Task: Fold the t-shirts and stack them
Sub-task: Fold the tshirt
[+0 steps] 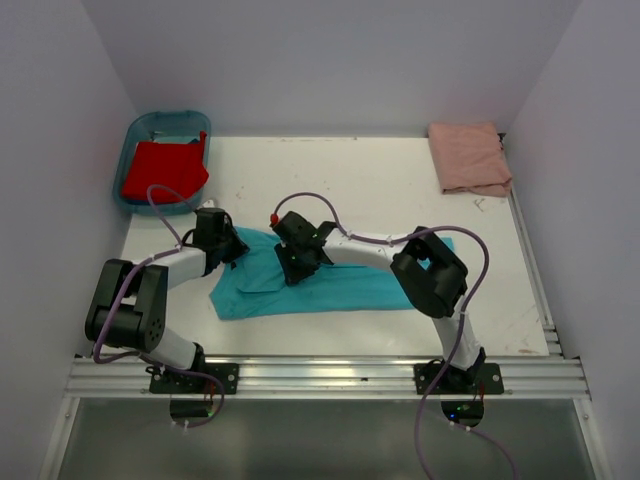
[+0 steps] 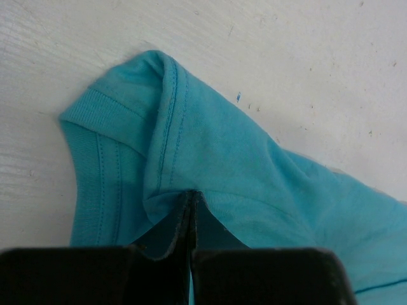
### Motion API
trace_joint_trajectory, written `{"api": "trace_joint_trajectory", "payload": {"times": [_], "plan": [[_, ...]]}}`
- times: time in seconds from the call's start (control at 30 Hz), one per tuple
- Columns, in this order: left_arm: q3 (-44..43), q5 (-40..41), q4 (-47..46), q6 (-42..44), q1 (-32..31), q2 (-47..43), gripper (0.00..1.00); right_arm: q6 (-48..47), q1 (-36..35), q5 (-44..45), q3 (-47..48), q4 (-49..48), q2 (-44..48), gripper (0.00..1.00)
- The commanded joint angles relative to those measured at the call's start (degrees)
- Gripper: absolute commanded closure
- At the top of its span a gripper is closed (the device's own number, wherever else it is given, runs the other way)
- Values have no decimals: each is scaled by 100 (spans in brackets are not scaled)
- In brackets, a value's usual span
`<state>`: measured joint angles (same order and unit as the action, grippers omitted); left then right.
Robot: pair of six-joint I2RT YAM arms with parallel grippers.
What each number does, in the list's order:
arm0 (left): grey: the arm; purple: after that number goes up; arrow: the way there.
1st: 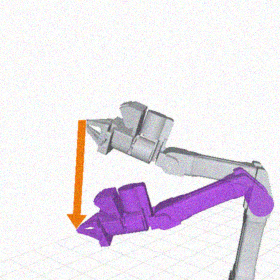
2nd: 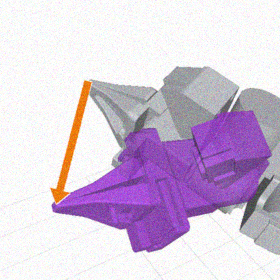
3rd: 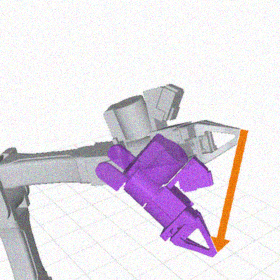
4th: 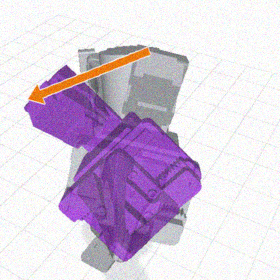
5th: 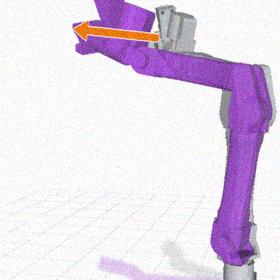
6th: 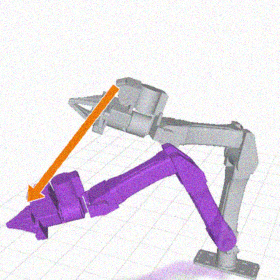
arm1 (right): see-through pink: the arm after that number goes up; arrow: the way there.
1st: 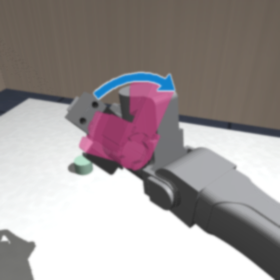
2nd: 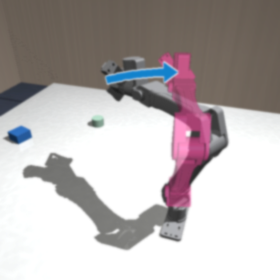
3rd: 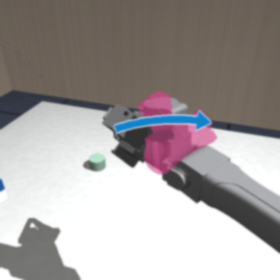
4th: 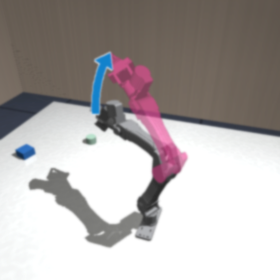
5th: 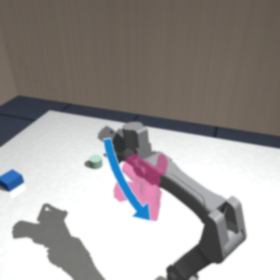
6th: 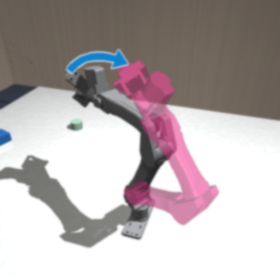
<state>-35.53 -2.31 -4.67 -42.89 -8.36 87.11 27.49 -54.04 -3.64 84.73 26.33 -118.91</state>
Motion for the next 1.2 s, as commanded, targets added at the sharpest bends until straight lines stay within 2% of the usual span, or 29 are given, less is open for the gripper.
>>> {"api": "trace_joint_trajectory", "payload": {"times": [0.0,0.17,0.4,0.57,0.77,0.83,1.17], "plan": [[-24,46,-157,27,36,-115,100,38,-71,153,228,92,-18,74],[-16,11,-184,27,36,-107,100,46,-124,223,255,171,52,72],[2,-33,-219,18,36,-63,100,11,-212,346,360,250,114,65],[2,-42,-219,9,36,-63,100,29,-238,487,457,259,-18,71],[20,-59,-236,9,36,-36,100,55,-256,619,474,241,-71,84],[20,-59,-236,18,36,-28,100,55,-256,636,474,250,-71,85],[28,-86,-236,18,36,-1,100,55,-300,663,527,312,-132,65]]}}
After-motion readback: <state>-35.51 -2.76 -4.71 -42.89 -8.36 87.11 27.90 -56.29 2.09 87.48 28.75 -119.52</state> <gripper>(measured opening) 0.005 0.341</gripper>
